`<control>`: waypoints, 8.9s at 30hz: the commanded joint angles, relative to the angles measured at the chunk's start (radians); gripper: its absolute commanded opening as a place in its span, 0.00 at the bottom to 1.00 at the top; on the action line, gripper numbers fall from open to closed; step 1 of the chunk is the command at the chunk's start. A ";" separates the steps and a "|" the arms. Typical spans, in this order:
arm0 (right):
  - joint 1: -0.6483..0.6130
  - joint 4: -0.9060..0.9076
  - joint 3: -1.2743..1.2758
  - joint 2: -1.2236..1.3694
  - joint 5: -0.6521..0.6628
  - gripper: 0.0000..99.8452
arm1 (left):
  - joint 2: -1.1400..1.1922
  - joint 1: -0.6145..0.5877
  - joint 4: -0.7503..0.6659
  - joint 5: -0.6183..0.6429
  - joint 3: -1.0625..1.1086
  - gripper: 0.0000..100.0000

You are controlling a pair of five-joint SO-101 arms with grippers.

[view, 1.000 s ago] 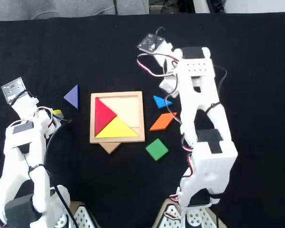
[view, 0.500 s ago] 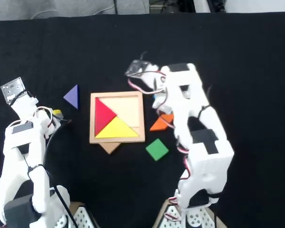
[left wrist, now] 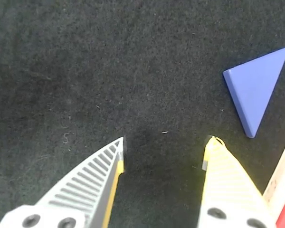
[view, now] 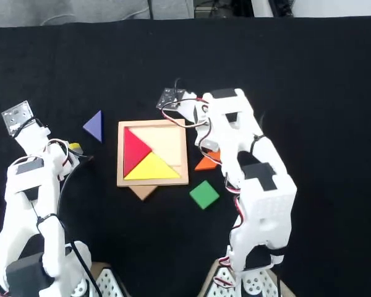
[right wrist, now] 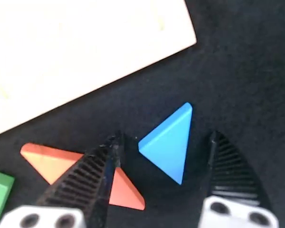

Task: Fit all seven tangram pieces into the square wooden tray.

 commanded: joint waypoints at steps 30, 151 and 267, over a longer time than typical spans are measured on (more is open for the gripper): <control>-0.322 0.201 -0.513 0.064 0.005 0.04 | -0.012 0.008 -0.020 -0.011 -0.008 0.27; -0.304 0.061 0.823 -0.918 -0.669 0.29 | -0.012 0.008 -0.021 -0.011 0.002 0.27; -0.270 0.385 -0.782 0.328 -0.667 0.01 | -0.012 0.030 -0.021 -0.046 0.005 0.27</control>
